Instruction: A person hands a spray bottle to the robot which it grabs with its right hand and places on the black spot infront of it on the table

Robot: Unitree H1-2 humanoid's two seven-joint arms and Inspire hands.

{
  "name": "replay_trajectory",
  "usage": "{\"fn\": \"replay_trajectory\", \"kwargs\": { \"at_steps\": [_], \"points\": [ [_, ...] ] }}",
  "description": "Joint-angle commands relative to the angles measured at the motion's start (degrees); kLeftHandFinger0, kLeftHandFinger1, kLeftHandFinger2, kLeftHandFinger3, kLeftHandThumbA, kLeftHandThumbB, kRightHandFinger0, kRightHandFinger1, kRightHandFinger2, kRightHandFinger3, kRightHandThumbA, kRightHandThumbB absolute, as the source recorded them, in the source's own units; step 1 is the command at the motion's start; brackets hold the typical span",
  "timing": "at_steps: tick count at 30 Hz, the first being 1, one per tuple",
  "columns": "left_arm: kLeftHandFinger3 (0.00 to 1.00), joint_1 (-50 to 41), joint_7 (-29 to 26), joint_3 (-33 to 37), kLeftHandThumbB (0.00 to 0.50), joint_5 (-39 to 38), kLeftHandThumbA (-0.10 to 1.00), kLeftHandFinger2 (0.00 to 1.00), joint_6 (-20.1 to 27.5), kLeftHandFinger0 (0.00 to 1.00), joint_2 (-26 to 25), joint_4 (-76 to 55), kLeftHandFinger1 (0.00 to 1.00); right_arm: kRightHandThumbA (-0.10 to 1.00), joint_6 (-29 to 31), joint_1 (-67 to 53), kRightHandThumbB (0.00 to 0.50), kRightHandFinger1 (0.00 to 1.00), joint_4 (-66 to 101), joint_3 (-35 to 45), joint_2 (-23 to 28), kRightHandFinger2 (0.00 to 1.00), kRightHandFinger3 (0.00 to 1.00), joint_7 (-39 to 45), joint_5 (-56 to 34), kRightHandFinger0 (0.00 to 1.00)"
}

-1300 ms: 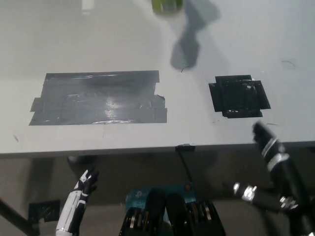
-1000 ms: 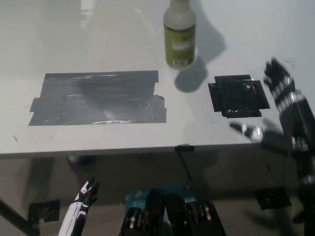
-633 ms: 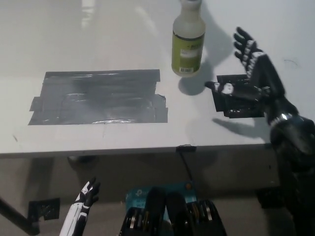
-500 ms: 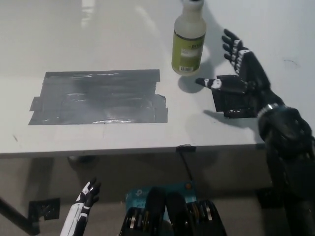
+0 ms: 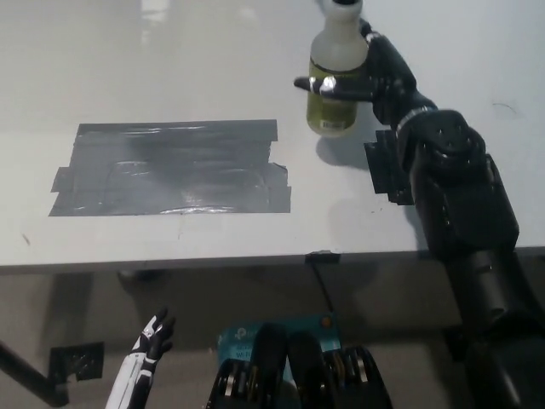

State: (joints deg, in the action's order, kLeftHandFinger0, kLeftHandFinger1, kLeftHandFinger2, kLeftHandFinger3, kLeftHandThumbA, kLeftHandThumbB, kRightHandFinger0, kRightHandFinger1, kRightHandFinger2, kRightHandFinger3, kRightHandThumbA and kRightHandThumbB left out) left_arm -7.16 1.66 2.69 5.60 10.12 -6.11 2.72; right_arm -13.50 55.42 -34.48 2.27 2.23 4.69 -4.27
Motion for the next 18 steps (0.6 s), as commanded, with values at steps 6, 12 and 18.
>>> {"fn": "replay_trajectory", "kwargs": {
  "at_steps": [6, 12, 18],
  "points": [
    [1.00, 0.57, -0.05, 0.01, 0.159, 0.54, 1.00, 1.00, 1.32, 1.00, -0.15, -1.71, 1.00, 1.00, 3.60, 5.30, 0.443, 1.00, 1.19, 1.10, -1.36, 1.00, 1.00, 1.93, -3.03, 1.00],
    [1.00, 0.76, 0.10, -0.09, 0.152, 0.45, 1.00, 1.00, 0.53, 1.00, -0.17, -2.19, 1.00, 1.00, 2.79, 6.45, 0.441, 1.00, -2.88, 2.01, -1.38, 1.00, 1.00, 2.34, -4.32, 1.00],
    [1.00, 1.21, 0.41, -0.07, 0.151, -0.13, 1.00, 1.00, 0.43, 1.00, -0.11, -2.32, 1.00, 1.00, 4.06, 5.94, 0.413, 1.00, -6.41, 3.00, -1.67, 1.00, 1.00, 3.91, -5.89, 1.00]
  ]
}}
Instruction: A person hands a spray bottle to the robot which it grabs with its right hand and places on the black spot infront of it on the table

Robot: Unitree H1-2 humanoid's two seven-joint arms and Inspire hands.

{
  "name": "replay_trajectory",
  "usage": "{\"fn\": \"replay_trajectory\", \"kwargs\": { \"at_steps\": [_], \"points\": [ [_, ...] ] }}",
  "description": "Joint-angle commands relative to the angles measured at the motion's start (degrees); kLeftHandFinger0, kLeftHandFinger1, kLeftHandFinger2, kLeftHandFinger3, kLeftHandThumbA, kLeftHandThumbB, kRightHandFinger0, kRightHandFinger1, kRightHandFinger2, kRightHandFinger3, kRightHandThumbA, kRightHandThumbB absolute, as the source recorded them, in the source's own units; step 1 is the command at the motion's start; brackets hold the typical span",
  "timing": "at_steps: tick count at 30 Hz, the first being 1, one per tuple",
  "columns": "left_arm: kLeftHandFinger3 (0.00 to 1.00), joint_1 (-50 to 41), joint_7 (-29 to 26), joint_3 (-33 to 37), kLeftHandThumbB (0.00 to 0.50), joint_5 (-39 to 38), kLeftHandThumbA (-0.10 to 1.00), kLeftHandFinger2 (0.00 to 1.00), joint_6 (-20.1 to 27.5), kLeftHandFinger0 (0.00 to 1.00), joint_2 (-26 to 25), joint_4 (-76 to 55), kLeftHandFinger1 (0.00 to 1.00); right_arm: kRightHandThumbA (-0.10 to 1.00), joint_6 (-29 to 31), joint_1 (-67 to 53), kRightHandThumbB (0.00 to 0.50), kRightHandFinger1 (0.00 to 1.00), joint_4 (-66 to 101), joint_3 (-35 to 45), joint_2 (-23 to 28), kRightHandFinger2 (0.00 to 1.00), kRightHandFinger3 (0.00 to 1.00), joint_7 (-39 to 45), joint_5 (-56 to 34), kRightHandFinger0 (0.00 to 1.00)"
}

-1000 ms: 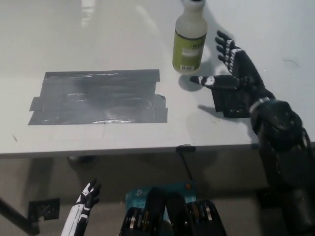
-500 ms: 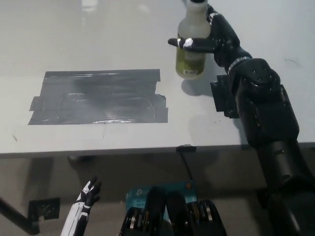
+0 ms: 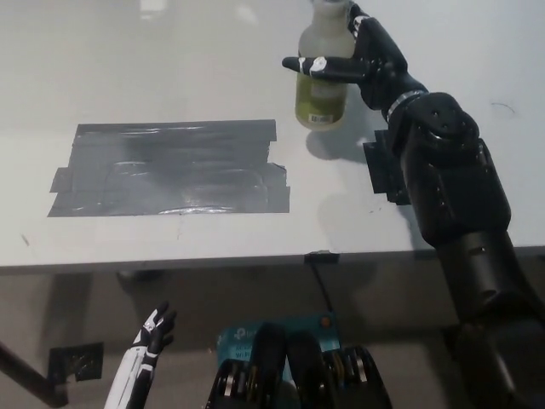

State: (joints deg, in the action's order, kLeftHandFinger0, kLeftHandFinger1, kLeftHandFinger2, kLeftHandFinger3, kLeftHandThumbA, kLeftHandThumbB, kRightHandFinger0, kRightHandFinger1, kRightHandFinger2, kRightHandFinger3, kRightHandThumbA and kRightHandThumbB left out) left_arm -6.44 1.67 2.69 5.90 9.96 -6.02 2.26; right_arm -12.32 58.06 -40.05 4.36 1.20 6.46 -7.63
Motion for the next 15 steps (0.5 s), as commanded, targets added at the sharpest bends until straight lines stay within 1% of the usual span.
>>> {"fn": "replay_trajectory", "kwargs": {
  "at_steps": [1, 2, 3, 4, 5, 6, 9, 11, 12, 13, 14, 15],
  "points": [
    [1.00, 0.48, 0.39, -0.10, 0.145, -0.48, 1.00, 1.00, 0.40, 1.00, -0.17, -1.88, 1.00, 1.00, 3.71, 3.30, 0.428, 1.00, -1.96, 0.85, -0.65, 1.00, 1.00, 2.37, -2.41, 1.00],
    [1.00, 0.79, 0.42, -0.18, 0.151, -0.60, 1.00, 1.00, 0.05, 1.00, -0.17, -2.05, 1.00, 1.00, 4.00, 3.68, 0.444, 1.00, -2.76, 0.86, -0.58, 1.00, 1.00, 2.47, -2.34, 1.00],
    [1.00, 0.89, 0.42, -0.18, 0.151, -0.53, 1.00, 1.00, -0.30, 1.00, -0.18, -2.26, 1.00, 1.00, 4.06, 3.84, 0.439, 1.00, -3.25, 0.80, -0.56, 1.00, 1.00, 2.60, -2.32, 1.00],
    [1.00, 1.06, 0.39, -0.16, 0.145, -0.42, 1.00, 1.00, -0.56, 1.00, -0.17, -2.40, 1.00, 1.00, 4.12, 4.00, 0.425, 1.00, -3.73, 0.84, -0.56, 1.00, 1.00, 2.66, -2.40, 1.00],
    [1.00, 1.28, 0.34, -0.17, 0.137, -0.36, 1.00, 1.00, -0.62, 1.00, -0.15, -2.43, 1.00, 1.00, 4.21, 4.24, 0.423, 1.00, -4.18, 0.88, -0.53, 1.00, 1.00, 2.69, -2.44, 1.00],
    [1.00, 1.28, 0.29, -0.13, 0.127, -0.22, 1.00, 1.00, -0.68, 1.00, -0.14, -2.58, 1.00, 1.00, 4.34, 4.35, 0.435, 1.00, -4.54, 0.76, -0.51, 1.00, 1.00, 2.83, -2.35, 1.00],
    [1.00, 1.81, 0.54, -0.16, 0.119, -0.73, 1.00, 1.00, -0.46, 1.00, -0.23, -2.30, 1.00, 0.99, 4.14, 5.07, 0.447, 1.00, -5.27, 0.75, -0.39, 1.00, 1.00, 2.50, -2.05, 1.00],
    [1.00, 1.86, 0.60, -0.17, 0.129, -0.92, 1.00, 1.00, -0.27, 1.00, -0.24, -2.13, 1.00, 1.00, 3.36, 5.24, 0.472, 1.00, -5.20, -0.36, -0.09, 1.00, 1.00, 2.20, -0.66, 1.00],
    [1.00, 2.04, 0.49, -0.15, 0.125, -0.65, 1.00, 1.00, -0.39, 1.00, -0.27, -2.24, 1.00, 0.99, 2.74, 5.50, 0.489, 1.00, -4.91, -1.85, 0.34, 1.00, 1.00, 1.51, 1.31, 1.00],
    [1.00, 2.28, 0.50, -0.16, 0.121, -0.59, 1.00, 1.00, -0.37, 1.00, -0.34, -2.29, 1.00, 0.95, 3.10, 5.66, 0.464, 1.00, -4.59, -2.50, 0.51, 1.00, 1.00, 0.51, 2.52, 1.00],
    [1.00, 2.35, 0.46, -0.14, 0.124, -0.43, 1.00, 1.00, -0.20, 1.00, -0.40, -2.20, 1.00, 0.85, 3.76, 5.75, 0.444, 1.00, -4.62, -2.53, 0.39, 1.00, 1.00, -0.80, 2.99, 1.00],
    [1.00, 2.37, 0.39, -0.11, 0.124, -0.23, 1.00, 1.00, -0.02, 1.00, -0.44, -2.10, 1.00, 0.83, 4.31, 5.84, 0.443, 1.00, -4.77, -2.34, 0.20, 1.00, 1.00, -2.00, 3.15, 1.00]
  ]
}}
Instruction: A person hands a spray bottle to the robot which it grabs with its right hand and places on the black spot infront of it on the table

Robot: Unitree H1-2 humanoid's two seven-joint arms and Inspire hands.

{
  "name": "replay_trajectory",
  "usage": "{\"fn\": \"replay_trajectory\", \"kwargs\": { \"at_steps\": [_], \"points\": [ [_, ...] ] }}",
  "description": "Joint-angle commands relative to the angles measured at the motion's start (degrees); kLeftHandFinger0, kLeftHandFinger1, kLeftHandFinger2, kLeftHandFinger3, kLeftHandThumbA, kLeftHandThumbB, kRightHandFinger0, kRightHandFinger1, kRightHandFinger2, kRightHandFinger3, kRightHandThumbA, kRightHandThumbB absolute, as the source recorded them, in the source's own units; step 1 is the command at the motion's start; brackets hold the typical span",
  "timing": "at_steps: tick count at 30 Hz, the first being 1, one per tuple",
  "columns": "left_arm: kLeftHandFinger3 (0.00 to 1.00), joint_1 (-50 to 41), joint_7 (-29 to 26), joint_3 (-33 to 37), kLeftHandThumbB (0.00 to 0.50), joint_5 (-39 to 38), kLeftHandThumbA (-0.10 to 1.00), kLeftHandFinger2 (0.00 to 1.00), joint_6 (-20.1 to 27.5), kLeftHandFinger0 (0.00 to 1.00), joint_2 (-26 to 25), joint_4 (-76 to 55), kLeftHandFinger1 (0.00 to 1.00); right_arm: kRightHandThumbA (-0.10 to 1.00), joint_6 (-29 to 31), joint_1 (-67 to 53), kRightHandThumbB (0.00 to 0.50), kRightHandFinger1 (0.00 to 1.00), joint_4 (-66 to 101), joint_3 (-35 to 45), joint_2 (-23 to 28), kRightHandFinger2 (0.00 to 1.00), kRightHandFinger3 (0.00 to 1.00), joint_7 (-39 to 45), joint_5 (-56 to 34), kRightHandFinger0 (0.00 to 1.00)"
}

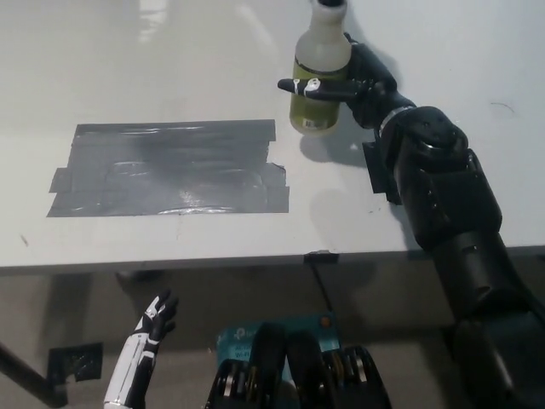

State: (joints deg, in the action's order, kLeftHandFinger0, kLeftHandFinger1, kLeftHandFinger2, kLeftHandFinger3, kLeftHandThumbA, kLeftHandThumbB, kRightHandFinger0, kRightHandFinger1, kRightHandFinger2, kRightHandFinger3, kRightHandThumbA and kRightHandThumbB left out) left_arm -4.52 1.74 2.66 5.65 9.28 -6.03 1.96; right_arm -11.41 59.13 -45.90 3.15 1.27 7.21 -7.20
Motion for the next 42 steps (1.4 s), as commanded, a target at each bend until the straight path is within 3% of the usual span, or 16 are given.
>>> {"fn": "replay_trajectory", "kwargs": {
  "at_steps": [1, 2, 3, 4, 5, 7, 15, 21, 24, 26, 30, 31, 33, 37, 40, 42],
  "points": [
    [1.00, 0.48, 0.22, 0.00, 0.135, 0.38, 1.00, 1.00, 0.61, 1.00, -0.45, -1.80, 1.00, 0.69, 4.31, 4.95, 0.465, 0.83, 0.85, -0.29, -0.35, 0.97, 1.00, -5.57, 2.93, 0.87],
    [1.00, 0.49, 0.17, 0.02, 0.144, 0.53, 1.00, 1.00, 0.57, 1.00, -0.46, -1.80, 1.00, 0.60, 5.67, 5.07, 0.464, 0.38, 0.68, 0.41, -0.85, 0.55, 0.89, -8.23, 3.34, 0.38],
    [1.00, 0.63, 0.15, -0.03, 0.151, 0.46, 1.00, 1.00, 0.37, 1.00, -0.41, -1.88, 1.00, 0.61, 7.67, 5.20, 0.431, 0.08, 0.58, -0.02, -1.11, 0.18, 0.53, -12.60, 5.90, 0.10],
    [1.00, 0.83, 0.10, -0.09, 0.155, 0.42, 1.00, 1.00, 0.14, 1.00, -0.34, -1.97, 1.00, 0.63, 9.86, 5.15, 0.422, 0.02, 0.84, -0.99, -1.12, 0.09, 0.22, -17.16, 9.22, 0.02],
    [1.00, 0.95, 0.02, -0.16, 0.146, 0.29, 1.00, 1.00, 0.29, 1.00, -0.24, -1.72, 1.00, 0.60, 10.99, 4.85, 0.398, 0.01, 1.99, -0.50, -1.33, 0.16, 0.05, -17.80, 9.14, 0.00],
    [1.00, 0.94, 0.21, -0.13, 0.136, 0.04, 1.00, 1.00, 0.12, 1.00, -0.24, -1.72, 1.00, 0.64, 10.73, 4.61, 0.406, 0.15, 3.56, -0.84, -1.34, 0.34, 0.09, -18.91, 10.25, 0.04],
    [1.00, 1.17, 0.02, -0.04, 0.141, 0.72, 1.00, 1.00, 0.45, 1.00, -0.45, -1.54, 1.00, 0.71, 11.43, 3.60, 0.446, 0.18, 7.36, -1.35, -1.63, 0.39, 0.19, -21.05, 12.41, 0.02],
    [1.00, 1.37, 0.14, -0.09, 0.124, 0.51, 1.00, 1.00, 0.65, 1.00, -0.45, -1.39, 1.00, 0.63, 16.09, 2.14, 0.411, 0.15, 8.33, -1.56, -0.59, 0.34, 0.09, -21.89, 13.46, 0.00],
    [1.00, 1.27, -0.01, -0.17, 0.122, 0.63, 1.00, 1.00, 0.32, 1.00, -0.38, -1.68, 1.00, 0.62, 17.25, -0.01, 0.397, 0.04, 10.73, -1.13, 0.45, 0.23, 0.05, -22.26, 13.75, 0.09],
    [1.00, 1.18, -0.04, -0.24, 0.120, 0.86, 1.00, 1.00, 0.71, 1.00, -0.68, -1.63, 1.00, 0.65, 17.11, -1.23, 0.406, 0.00, 11.82, -0.16, 0.80, 0.14, 0.00, -22.52, 13.23, 0.00],
    [1.00, 1.13, 0.03, -0.35, 0.105, 1.13, 1.00, 1.00, 0.64, 1.00, -1.03, -1.82, 1.00, 0.67, 20.01, -3.42, 0.429, 0.12, 11.70, 0.22, 3.36, 0.33, 0.18, -23.42, 14.45, 0.00],
    [1.00, 1.09, 0.18, -0.56, 0.104, 0.30, 1.00, 1.00, 0.62, 1.00, -0.83, -1.78, 1.00, 0.68, 20.35, -4.08, 0.448, 0.25, 11.44, 0.61, 4.18, 0.46, 0.28, -23.75, 14.44, 0.06],
    [1.00, 0.88, 0.22, -0.64, 0.105, 0.12, 1.00, 1.00, 0.49, 1.00, -0.79, -1.80, 1.00, 0.69, 21.18, -5.17, 0.440, 0.35, 11.44, 0.95, 5.01, 0.54, 0.39, -24.05, 14.40, 0.16],
    [1.00, 0.82, 0.12, -0.69, 0.096, 0.35, 1.00, 1.00, 0.28, 1.00, -0.75, -1.90, 1.00, 0.67, 22.25, -6.96, 0.411, 0.16, 10.32, 2.14, 6.25, 0.33, 0.22, -25.00, 13.70, 0.06],
    [1.00, 0.72, -0.16, -0.72, 0.112, 0.59, 1.00, 1.00, 0.46, 1.00, -0.61, -1.67, 1.00, 0.57, 23.73, -8.57, 0.355, 0.11, 9.36, 3.28, 6.52, 0.30, 0.09, -25.15, 12.51, 0.02],
    [1.00, 0.73, -0.22, -0.71, 0.118, 0.76, 1.00, 1.00, 0.35, 1.00, -0.60, -1.58, 1.00, 0.56, 24.70, -9.14, 0.377, 0.10, 8.35, 3.92, 6.54, 0.30, 0.07, -25.10, 11.84, 0.00]
  ]
}}
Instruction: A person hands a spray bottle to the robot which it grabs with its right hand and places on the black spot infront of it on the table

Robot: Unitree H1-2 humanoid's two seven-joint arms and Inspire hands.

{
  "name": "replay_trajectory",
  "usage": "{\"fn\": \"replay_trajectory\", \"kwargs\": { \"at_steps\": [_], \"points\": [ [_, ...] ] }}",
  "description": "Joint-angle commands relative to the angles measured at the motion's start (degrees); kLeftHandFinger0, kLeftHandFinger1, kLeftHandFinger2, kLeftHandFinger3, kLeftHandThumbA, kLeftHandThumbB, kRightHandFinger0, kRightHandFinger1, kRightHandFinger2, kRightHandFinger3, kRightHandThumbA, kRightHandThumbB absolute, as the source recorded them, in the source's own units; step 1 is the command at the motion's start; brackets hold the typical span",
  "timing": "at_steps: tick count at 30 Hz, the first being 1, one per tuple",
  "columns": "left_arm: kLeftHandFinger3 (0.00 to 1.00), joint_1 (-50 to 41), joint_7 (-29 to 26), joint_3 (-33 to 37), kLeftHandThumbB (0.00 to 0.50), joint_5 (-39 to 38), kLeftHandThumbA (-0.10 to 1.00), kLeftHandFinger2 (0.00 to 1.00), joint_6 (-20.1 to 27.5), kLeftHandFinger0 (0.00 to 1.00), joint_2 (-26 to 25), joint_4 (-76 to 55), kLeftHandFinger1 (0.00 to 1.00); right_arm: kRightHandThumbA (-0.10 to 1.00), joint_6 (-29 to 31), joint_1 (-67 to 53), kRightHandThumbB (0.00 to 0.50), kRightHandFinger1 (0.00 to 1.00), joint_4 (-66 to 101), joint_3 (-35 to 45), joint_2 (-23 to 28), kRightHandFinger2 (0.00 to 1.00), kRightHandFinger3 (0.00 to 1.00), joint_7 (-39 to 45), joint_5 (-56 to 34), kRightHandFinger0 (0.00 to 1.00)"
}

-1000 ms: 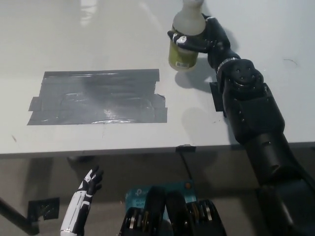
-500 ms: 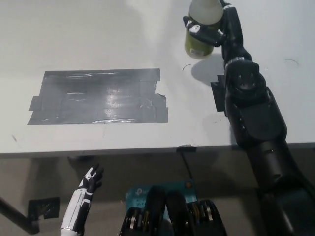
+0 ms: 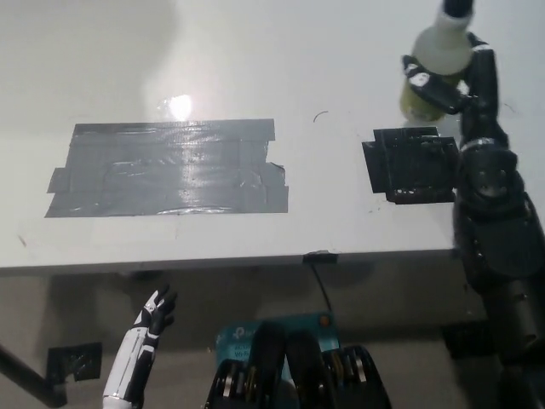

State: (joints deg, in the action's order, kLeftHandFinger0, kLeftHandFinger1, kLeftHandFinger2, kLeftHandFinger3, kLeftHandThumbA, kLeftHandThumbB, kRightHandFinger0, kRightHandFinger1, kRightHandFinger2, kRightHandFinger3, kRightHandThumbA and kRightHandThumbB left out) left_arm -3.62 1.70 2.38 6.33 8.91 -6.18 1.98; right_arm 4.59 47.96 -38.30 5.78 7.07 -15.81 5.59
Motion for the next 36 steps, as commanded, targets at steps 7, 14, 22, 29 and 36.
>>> {"fn": "replay_trajectory", "kwargs": {
  "at_steps": [7, 14, 22, 29, 36],
  "points": [
    [1.00, -0.22, -0.30, -0.38, 0.104, 0.50, 1.00, 1.00, 0.74, 1.00, -0.51, -1.76, 1.00, 0.59, 12.40, 1.89, 0.376, 0.13, -3.28, 1.99, 0.48, 0.36, 0.06, -2.65, -0.94, 0.00],
    [1.00, 0.42, -0.36, -0.56, 0.113, 0.08, 1.00, 1.00, 0.74, 1.00, -0.25, -1.52, 1.00, 0.62, 11.42, 2.26, 0.414, 0.24, -3.01, 1.90, -1.24, 0.49, 0.19, -3.66, -0.63, 0.04],
    [1.00, 0.05, -0.28, -0.61, 0.100, -0.13, 1.00, 1.00, 0.88, 1.00, -0.20, -1.72, 1.00, 0.62, 12.70, 0.79, 0.383, 0.19, -2.52, 0.87, -3.56, 0.39, 0.18, -4.03, 0.16, 0.03],
    [1.00, -0.24, -0.33, -0.47, 0.110, 0.21, 1.00, 1.00, 1.21, 1.00, -0.26, -1.67, 1.00, 0.63, 12.73, -0.40, 0.387, 0.24, -2.64, 0.62, -4.26, 0.44, 0.22, -5.15, 0.91, 0.04],
    [1.00, -0.11, -0.28, -0.61, 0.100, -0.17, 1.00, 1.00, 1.20, 1.00, -0.23, -1.54, 1.00, 0.69, 13.08, -0.88, 0.404, 0.26, -4.86, 0.28, -3.91, 0.44, 0.26, -6.29, 1.49, 0.09]
  ]
}}
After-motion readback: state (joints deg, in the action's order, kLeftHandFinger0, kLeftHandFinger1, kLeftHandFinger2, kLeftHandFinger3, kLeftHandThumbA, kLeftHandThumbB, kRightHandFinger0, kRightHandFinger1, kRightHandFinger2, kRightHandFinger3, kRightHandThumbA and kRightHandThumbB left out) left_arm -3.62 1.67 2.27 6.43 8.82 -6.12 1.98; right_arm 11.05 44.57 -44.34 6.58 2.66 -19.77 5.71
